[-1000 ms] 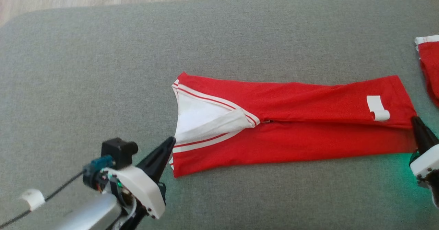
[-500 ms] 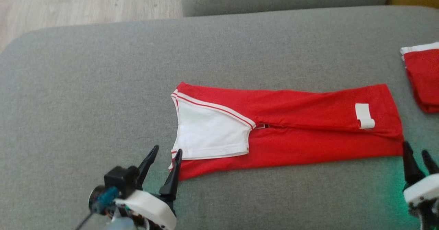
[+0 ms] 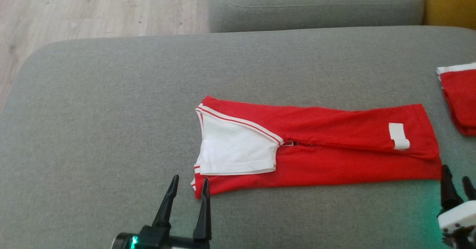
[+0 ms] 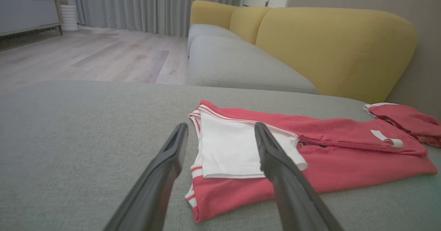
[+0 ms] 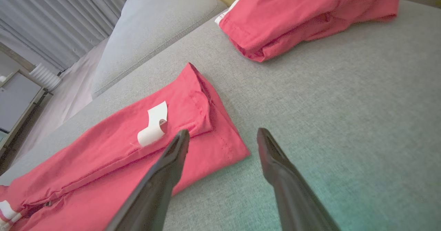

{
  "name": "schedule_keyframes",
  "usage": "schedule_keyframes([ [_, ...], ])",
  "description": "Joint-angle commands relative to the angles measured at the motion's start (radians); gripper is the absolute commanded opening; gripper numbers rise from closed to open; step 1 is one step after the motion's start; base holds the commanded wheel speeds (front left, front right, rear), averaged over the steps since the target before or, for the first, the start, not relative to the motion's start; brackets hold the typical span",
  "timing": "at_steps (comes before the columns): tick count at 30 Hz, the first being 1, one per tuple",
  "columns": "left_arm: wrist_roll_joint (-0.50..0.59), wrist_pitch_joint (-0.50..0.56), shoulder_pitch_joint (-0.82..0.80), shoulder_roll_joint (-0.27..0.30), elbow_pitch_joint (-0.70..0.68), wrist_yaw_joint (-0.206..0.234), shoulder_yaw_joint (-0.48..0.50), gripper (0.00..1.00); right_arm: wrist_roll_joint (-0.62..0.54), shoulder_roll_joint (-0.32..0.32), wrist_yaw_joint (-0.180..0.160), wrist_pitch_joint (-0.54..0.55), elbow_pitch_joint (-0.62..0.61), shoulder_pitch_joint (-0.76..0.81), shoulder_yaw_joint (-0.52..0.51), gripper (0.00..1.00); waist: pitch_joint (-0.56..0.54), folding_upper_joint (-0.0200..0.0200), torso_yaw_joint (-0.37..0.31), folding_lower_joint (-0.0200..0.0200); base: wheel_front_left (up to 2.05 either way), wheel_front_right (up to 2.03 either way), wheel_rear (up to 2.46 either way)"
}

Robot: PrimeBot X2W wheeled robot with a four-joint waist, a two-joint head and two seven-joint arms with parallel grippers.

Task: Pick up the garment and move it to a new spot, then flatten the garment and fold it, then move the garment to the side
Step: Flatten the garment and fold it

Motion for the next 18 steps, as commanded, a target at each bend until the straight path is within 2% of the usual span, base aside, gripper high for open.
schedule_keyframes([
  [1, 0.027, -0.012, -0.032, -0.009, -0.031, -0.006, 0.043, 1.00, -0.017, -0.019, 0.007, 0.005, -0.032, -0.036, 0.000, 1.00, -0.002, -0.0001, 0.014, 0.0000, 0.00, 0.00, 0.00],
  [6, 0.104, -0.012, -0.007, -0.054, -0.018, -0.040, 0.050, 1.00, -0.076, -0.011, 0.007, 0.038, 0.011, -0.103, -0.081, 1.00, 0.006, -0.0001, 0.052, 0.0000, 0.00, 0.00, 0.00],
  [12, 0.157, -0.012, -0.011, -0.084, -0.001, -0.081, 0.071, 1.00, -0.152, -0.011, 0.007, 0.080, 0.127, -0.200, -0.166, 1.00, 0.036, -0.0001, 0.084, 0.0000, 0.00, 0.00, 0.00],
  [18, 0.191, -0.012, -0.018, -0.107, 0.010, -0.111, 0.095, 1.00, -0.196, 0.005, 0.007, 0.133, 0.247, -0.262, -0.200, 1.00, 0.054, -0.0001, 0.096, 0.0000, 0.00, 0.00, 0.00],
])
